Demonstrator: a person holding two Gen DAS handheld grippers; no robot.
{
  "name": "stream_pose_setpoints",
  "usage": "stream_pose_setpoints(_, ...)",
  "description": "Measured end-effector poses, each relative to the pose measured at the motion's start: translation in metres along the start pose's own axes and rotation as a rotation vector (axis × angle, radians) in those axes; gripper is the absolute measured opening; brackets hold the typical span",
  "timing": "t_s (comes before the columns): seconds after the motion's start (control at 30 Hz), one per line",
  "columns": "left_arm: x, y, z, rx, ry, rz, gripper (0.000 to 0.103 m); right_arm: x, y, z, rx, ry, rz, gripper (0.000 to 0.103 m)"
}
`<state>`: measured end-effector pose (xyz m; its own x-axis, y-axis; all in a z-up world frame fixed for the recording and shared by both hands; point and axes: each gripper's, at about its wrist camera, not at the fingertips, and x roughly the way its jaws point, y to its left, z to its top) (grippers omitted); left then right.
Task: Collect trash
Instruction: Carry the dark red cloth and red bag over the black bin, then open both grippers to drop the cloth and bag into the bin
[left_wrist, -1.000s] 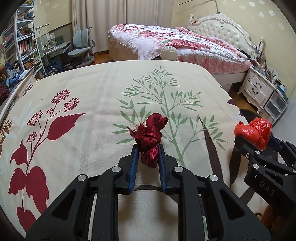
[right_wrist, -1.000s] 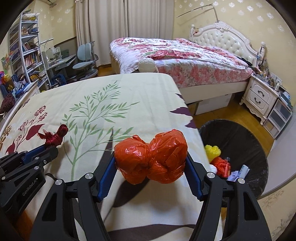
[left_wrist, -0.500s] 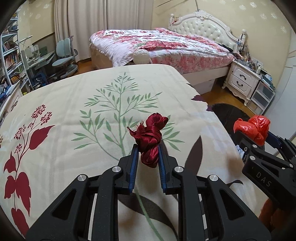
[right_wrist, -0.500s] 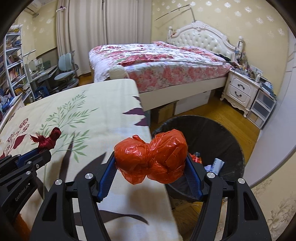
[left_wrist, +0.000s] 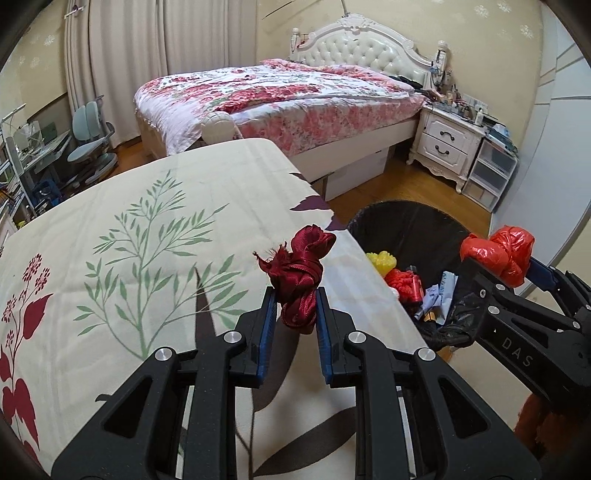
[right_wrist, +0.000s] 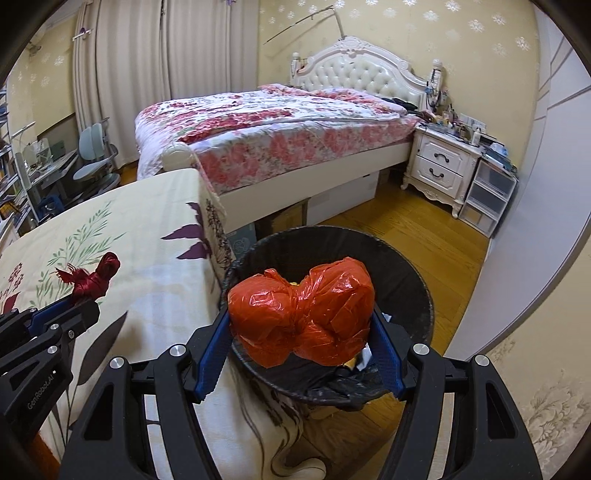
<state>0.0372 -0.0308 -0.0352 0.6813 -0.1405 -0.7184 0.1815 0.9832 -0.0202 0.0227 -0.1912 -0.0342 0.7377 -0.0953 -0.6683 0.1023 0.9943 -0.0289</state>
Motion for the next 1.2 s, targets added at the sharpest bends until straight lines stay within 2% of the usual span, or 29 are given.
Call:
stream_pose_setpoints(0.63, 0.053, -0.061, 0.043, 0.072, -0.004, -0.025, 0.020, 0.047, -0.046, 0.024, 0.075, 0.009, -0.051, 0.067)
stream_pose_setpoints(1.2, 0.089, -0.082, 0.055, 0.088, 0.025, -0.008, 0.020, 0.083, -0.065, 0.025, 0.122, 0.051, -0.075, 0.067)
